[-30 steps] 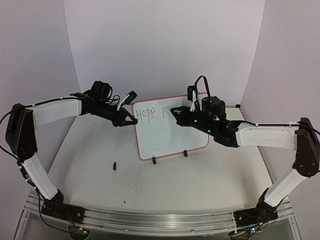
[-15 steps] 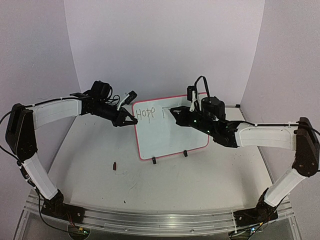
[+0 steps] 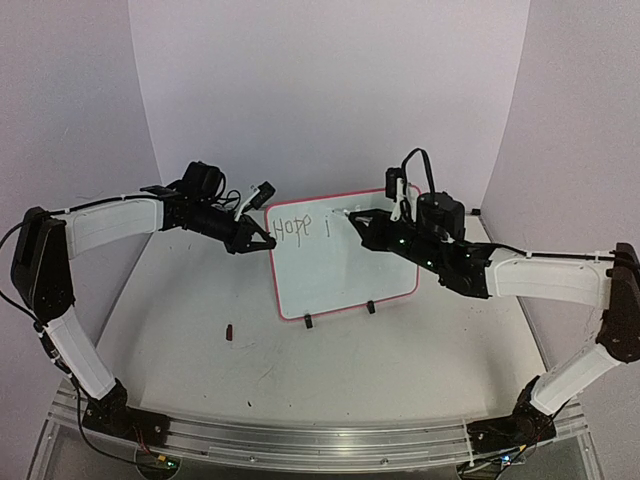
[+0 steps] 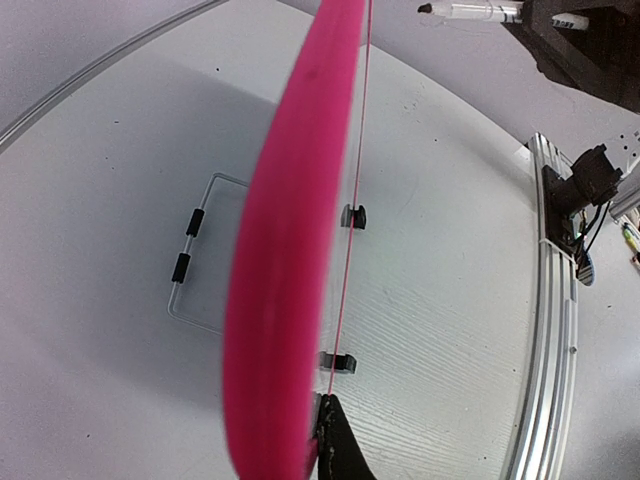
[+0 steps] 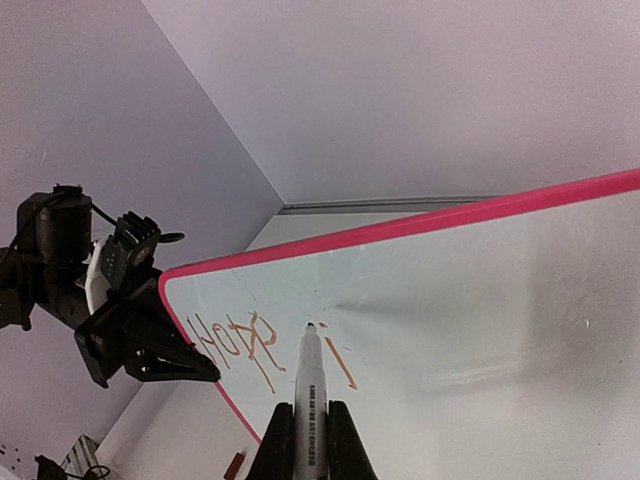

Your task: Write a sentence on the whiteboard

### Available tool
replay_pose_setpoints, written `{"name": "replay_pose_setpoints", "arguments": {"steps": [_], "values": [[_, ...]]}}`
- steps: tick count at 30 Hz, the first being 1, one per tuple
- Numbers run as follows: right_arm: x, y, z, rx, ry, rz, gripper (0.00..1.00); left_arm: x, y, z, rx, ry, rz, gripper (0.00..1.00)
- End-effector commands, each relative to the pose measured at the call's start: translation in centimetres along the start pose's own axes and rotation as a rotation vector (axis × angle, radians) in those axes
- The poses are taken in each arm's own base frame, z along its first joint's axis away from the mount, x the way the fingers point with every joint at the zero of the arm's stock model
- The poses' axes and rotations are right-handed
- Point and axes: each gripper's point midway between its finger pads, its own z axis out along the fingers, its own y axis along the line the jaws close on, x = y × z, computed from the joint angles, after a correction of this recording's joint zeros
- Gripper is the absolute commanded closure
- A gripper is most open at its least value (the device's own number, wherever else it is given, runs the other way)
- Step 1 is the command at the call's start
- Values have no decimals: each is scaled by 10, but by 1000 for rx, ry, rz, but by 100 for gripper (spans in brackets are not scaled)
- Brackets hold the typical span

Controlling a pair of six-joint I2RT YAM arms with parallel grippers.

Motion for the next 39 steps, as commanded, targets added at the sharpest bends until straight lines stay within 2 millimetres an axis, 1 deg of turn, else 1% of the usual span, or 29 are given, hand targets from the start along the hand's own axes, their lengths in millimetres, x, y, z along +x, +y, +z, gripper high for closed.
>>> {"name": "replay_pose_setpoints", "arguments": {"steps": [1, 7, 13, 19, 25, 29, 39], "values": [[1, -4, -6, 21, 4, -2, 100, 14, 13, 0, -94, 72, 24, 100], [17, -12, 2, 47, 48, 2, 100, 14, 13, 0, -95, 71, 24, 100], [18, -18, 7, 82, 50, -1, 100, 14, 14, 0, -96, 72, 26, 100], [28, -22, 14, 94, 75, 0, 100, 14, 15, 0, -98, 73, 24, 100], [28, -24, 17, 103, 77, -3, 100, 14, 15, 1, -97, 74, 25, 100], [23, -23, 18, 109, 63, -4, 100, 14, 15, 1, -98, 74, 24, 100], [-4, -11, 18, 90, 0, -24, 100, 15, 15, 1, -95, 75, 22, 100]]}}
